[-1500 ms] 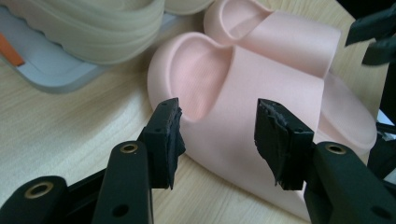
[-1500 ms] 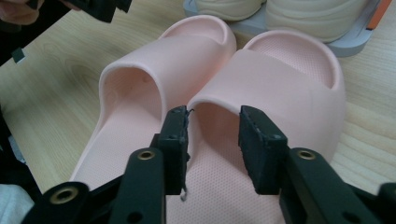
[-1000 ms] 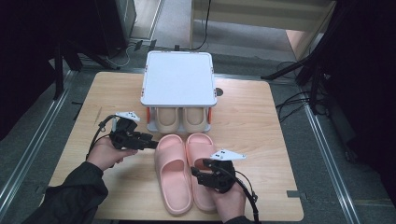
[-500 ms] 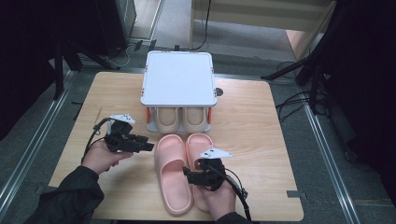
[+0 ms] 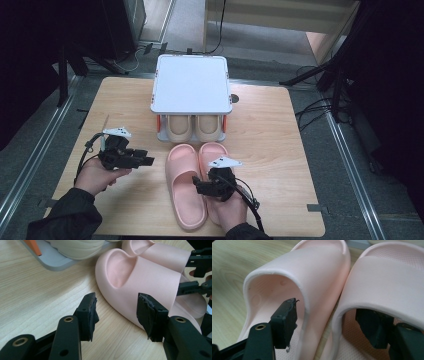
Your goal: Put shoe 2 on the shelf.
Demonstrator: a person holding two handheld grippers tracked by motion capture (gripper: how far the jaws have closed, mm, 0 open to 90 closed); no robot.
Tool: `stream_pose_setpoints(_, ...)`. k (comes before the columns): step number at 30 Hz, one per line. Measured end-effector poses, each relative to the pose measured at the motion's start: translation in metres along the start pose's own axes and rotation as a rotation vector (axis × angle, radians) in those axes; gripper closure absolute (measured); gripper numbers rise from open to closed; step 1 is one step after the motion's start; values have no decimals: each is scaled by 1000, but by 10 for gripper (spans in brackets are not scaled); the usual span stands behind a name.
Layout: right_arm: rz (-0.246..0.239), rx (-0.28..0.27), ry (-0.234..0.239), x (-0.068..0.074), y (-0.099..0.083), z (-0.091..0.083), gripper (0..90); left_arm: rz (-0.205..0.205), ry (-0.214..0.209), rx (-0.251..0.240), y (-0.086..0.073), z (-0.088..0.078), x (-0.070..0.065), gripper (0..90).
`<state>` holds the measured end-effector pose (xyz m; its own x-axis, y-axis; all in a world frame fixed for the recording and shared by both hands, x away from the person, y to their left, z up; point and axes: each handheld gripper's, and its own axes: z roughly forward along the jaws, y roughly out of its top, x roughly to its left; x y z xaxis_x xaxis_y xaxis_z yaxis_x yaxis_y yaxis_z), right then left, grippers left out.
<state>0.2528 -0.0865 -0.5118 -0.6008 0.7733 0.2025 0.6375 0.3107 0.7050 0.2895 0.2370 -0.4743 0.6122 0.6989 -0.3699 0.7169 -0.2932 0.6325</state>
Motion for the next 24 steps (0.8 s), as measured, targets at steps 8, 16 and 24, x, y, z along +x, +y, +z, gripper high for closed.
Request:
stream_pose_setpoints(8, -14, -12, -33, 3, 0, 2, 468, -17, 12, -7, -7, -6, 1, 498)
stream_pose_setpoints(16, -40, -7, -44, 6, 2, 4, 536, -24, 20, -12, -10, -9, 1, 499)
stream_pose_setpoints(24, 2, 5, -29, -1, 3, 2, 680, -23, 22, -13, -10, -8, 1, 496)
